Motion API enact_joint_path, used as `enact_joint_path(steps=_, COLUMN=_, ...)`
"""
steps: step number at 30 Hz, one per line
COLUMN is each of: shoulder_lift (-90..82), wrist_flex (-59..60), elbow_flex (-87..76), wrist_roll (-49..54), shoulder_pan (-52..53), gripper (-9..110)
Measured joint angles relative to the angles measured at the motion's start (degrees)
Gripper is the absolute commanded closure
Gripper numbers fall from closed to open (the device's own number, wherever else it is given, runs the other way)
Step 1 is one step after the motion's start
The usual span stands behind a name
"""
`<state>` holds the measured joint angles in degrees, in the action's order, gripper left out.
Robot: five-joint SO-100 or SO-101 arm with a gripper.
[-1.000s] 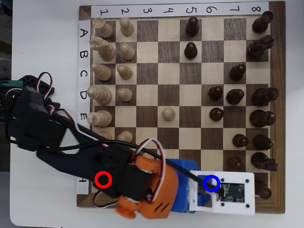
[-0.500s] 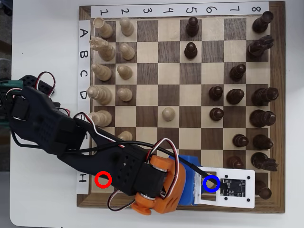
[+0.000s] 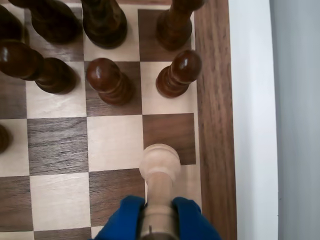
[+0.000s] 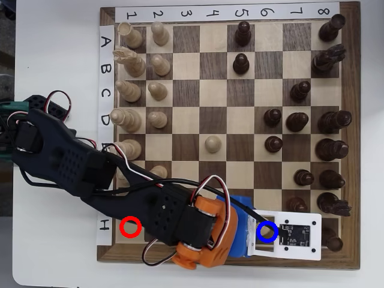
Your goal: Move the piece to destination
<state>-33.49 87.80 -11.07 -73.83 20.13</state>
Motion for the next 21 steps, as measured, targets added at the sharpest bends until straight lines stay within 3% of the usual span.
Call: enact_joint_path(steps=21, shoulder_lift=2.6, wrist_flex=-4.7, elbow_flex=0.0, wrist_roll=-0.4, shoulder_pan=1.2, gripper=101)
